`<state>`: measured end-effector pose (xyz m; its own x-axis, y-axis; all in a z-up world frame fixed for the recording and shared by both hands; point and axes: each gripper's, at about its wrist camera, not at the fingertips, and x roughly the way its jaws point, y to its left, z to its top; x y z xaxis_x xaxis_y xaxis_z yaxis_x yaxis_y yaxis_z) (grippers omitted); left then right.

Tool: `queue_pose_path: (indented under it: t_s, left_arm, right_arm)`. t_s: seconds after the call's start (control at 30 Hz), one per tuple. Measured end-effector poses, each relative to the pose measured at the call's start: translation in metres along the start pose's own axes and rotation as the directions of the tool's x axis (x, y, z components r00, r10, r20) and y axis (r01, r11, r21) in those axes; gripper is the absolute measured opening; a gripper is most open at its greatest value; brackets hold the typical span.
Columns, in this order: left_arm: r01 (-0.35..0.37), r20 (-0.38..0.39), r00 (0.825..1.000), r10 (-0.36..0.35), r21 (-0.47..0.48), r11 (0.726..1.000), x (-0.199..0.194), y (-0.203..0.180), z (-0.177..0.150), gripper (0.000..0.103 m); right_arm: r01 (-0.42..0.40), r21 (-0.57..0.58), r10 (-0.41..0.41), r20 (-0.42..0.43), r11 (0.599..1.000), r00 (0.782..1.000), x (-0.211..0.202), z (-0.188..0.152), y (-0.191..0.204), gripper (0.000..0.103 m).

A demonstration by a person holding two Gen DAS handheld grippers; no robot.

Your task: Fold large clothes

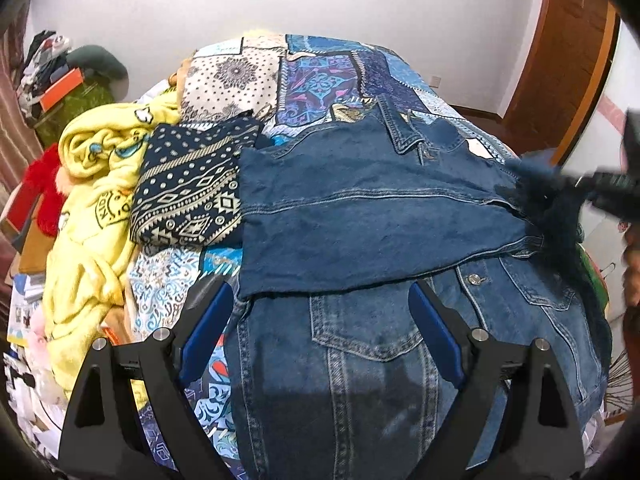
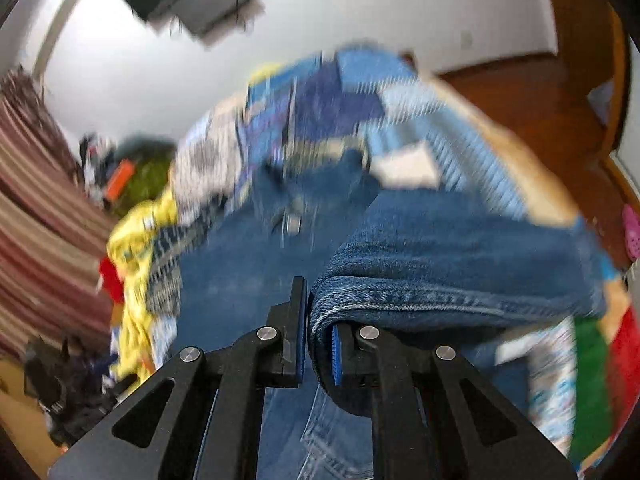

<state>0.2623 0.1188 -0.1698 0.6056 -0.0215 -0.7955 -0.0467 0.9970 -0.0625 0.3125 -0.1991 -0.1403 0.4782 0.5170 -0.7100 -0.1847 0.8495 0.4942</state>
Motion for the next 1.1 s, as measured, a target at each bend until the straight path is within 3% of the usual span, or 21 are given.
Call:
queue_pose_path:
  t_s: [0.17,0.3,0.4,0.47,0.5,0.53,0.63,0.83,0.93,1.1]
  left_arm:
    - [-0.026,-0.016,1.000,0.026,0.016,1.000,0.003,0.002,-0.007,0.089]
    - [-0.034,-0.028,0.999,0.035,0.052,0.998,0.005,-0.007,-0.008,0.089]
    - [-0.025,-0.022,0.999,0.027,0.075,0.997,0.005,-0.020,-0.001,0.089]
    - [-0.009,-0.013,1.000,0.011,0.095,0.995,0.004,-0.032,0.007,0.089]
    - [0.001,-0.008,1.000,0.000,0.110,0.994,0.003,-0.041,0.012,0.089]
    - [0.011,-0.002,1.000,-0.011,0.127,0.992,0.002,-0.051,0.017,0.089]
    - [0.039,0.009,0.999,-0.041,0.181,0.983,0.002,-0.083,0.032,0.089]
    - [0.100,0.017,0.994,-0.112,0.328,0.939,0.004,-0.165,0.063,0.090]
    - [0.143,0.004,0.987,-0.158,0.411,0.901,0.009,-0.214,0.076,0.092]
    - [0.204,-0.073,0.978,-0.196,0.539,0.818,0.032,-0.285,0.078,0.092]
  right_arm:
    - [0.041,-0.023,-0.044,-0.177,0.999,0.983,0.056,-0.035,0.001,0.010]
    - [0.042,0.005,-0.039,-0.227,0.999,0.973,0.058,-0.043,-0.007,0.012]
    - [0.031,-0.011,-0.033,-0.305,0.999,0.952,0.054,-0.044,-0.008,0.020]
    - [0.033,-0.053,-0.049,-0.328,0.998,0.943,0.052,-0.049,-0.004,0.040]
    - [0.034,-0.091,-0.062,-0.330,0.995,0.942,0.046,-0.053,-0.003,0.045]
    - [0.028,-0.117,-0.065,-0.326,0.993,0.943,0.041,-0.054,-0.003,0.050]
    - [0.022,-0.159,-0.068,-0.290,0.987,0.955,0.021,-0.061,-0.006,0.051]
    - [0.130,-0.098,-0.143,-0.133,0.987,0.981,-0.024,-0.050,-0.043,0.052]
    - [0.231,-0.049,-0.232,-0.023,0.972,0.972,-0.052,-0.042,-0.065,0.053]
    - [0.272,0.053,-0.275,0.056,0.961,0.960,-0.089,-0.038,-0.100,0.054]
